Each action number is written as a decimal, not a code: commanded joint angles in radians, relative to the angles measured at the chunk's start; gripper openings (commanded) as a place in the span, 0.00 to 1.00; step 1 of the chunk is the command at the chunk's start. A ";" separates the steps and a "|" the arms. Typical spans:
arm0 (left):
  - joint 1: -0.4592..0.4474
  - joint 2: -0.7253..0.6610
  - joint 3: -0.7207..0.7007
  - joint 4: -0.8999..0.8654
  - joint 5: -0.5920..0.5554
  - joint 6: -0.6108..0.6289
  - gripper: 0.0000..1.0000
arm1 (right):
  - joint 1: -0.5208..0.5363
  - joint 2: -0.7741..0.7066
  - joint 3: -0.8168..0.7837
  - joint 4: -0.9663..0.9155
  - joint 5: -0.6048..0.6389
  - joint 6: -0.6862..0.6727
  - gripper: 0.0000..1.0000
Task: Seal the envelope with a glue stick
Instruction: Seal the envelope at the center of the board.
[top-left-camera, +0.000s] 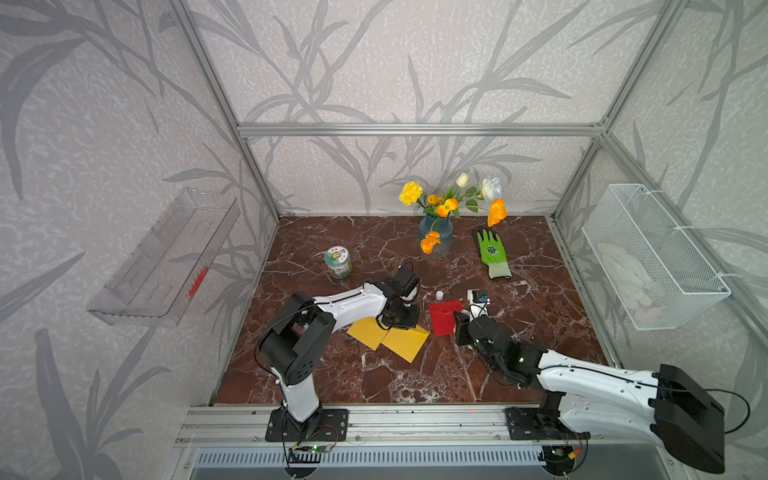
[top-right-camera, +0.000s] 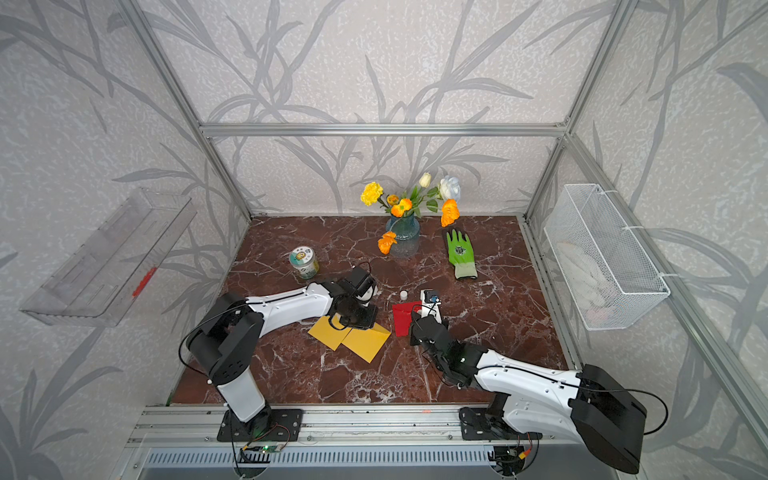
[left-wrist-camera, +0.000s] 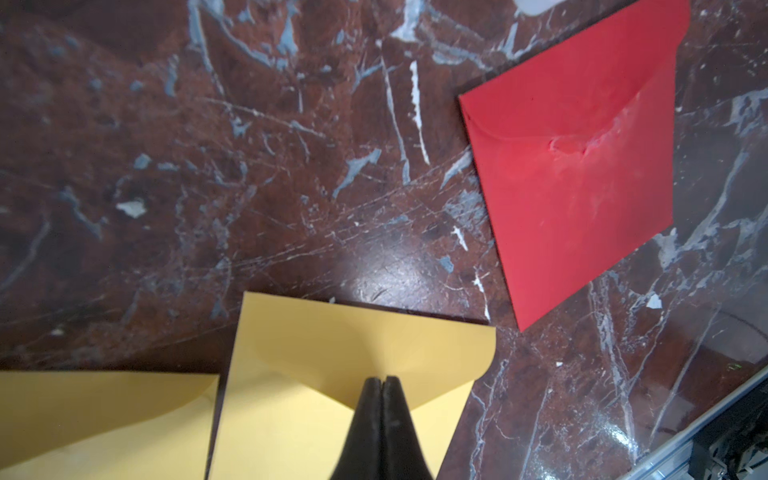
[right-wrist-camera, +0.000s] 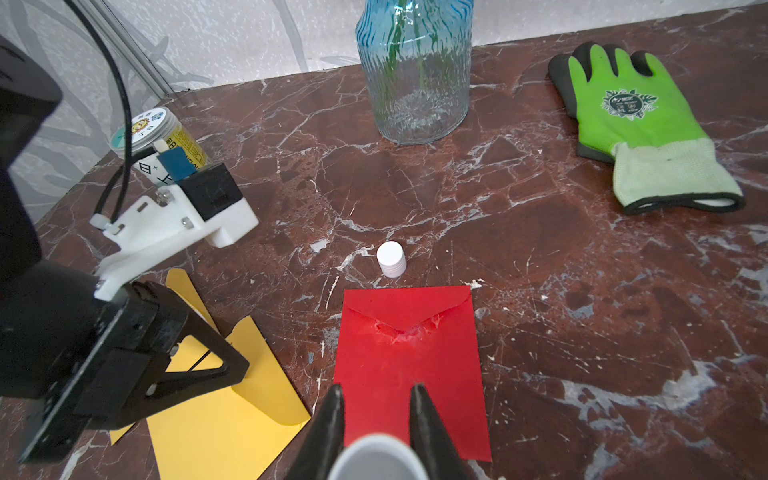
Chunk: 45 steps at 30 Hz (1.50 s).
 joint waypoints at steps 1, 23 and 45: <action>-0.007 0.011 -0.027 0.008 -0.016 0.013 0.03 | -0.002 -0.016 -0.007 -0.017 0.018 0.010 0.00; -0.114 0.130 0.049 -0.140 -0.241 0.086 0.02 | -0.002 -0.022 -0.033 -0.010 0.039 0.031 0.00; -0.142 0.222 0.018 -0.127 -0.104 0.071 0.11 | -0.003 -0.065 -0.065 -0.070 0.118 0.096 0.00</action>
